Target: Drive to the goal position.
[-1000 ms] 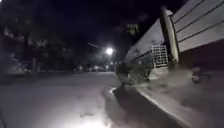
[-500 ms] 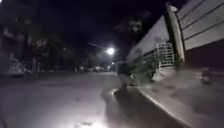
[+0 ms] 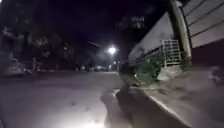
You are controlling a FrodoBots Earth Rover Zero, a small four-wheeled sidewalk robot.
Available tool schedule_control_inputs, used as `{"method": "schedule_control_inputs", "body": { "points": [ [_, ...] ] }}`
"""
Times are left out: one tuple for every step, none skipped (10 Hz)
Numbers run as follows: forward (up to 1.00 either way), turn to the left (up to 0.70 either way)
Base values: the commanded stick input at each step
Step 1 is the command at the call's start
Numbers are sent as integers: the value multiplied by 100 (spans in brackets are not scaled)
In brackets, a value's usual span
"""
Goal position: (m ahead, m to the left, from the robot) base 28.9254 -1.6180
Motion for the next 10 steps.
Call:
{"method": "schedule_control_inputs", "body": {
  "points": [
    [49,4],
    [49,4],
    [49,4],
    [49,4],
    [49,4],
    [49,4],
    [49,4],
    [49,4],
    [49,4],
    [49,4]
  ]
}}
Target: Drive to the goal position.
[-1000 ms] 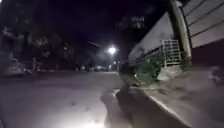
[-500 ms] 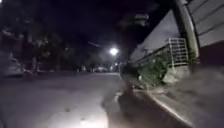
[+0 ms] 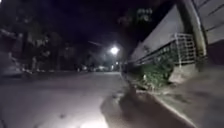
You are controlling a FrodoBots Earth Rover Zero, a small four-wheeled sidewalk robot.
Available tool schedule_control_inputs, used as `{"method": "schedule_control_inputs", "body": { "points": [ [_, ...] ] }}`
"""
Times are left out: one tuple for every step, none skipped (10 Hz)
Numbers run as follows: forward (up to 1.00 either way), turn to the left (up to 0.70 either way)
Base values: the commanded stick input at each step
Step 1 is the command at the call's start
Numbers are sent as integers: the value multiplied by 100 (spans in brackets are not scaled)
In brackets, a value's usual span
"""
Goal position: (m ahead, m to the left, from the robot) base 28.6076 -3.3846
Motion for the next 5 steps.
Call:
{"method": "schedule_control_inputs", "body": {
  "points": [
    [49,4],
    [49,4],
    [49,4],
    [49,4],
    [49,4]
  ]
}}
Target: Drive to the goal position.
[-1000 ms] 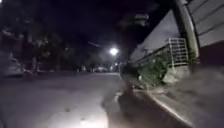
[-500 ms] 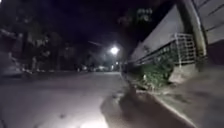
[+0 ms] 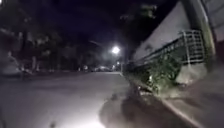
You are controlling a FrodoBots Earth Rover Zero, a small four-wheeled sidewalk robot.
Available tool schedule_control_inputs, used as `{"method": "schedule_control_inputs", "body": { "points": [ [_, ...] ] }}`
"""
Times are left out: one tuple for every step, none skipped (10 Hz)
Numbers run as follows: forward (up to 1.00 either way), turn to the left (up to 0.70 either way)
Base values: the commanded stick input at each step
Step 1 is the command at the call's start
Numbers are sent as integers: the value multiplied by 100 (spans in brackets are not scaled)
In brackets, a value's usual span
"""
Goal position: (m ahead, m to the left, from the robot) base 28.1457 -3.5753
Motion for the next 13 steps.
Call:
{"method": "schedule_control_inputs", "body": {
  "points": [
    [49,4],
    [49,4],
    [49,4],
    [49,4],
    [49,4],
    [49,4],
    [49,4],
    [49,4],
    [49,4],
    [49,4],
    [49,4],
    [49,-14],
    [49,-49]
  ]
}}
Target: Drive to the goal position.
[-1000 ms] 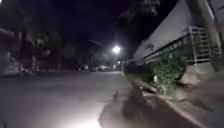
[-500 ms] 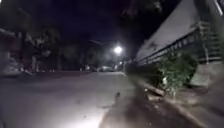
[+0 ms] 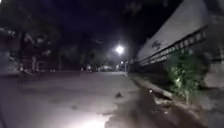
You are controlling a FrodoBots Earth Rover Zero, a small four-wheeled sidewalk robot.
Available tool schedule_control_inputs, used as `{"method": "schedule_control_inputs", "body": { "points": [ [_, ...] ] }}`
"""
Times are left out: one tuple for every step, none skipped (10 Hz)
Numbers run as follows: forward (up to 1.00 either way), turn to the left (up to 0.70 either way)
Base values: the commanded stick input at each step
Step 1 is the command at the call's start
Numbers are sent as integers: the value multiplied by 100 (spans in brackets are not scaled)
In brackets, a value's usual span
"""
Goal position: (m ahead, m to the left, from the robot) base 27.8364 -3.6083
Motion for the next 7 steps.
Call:
{"method": "schedule_control_inputs", "body": {
  "points": [
    [49,-41],
    [49,2],
    [49,-26],
    [49,-49],
    [49,-49],
    [49,-49],
    [49,-49]
  ]
}}
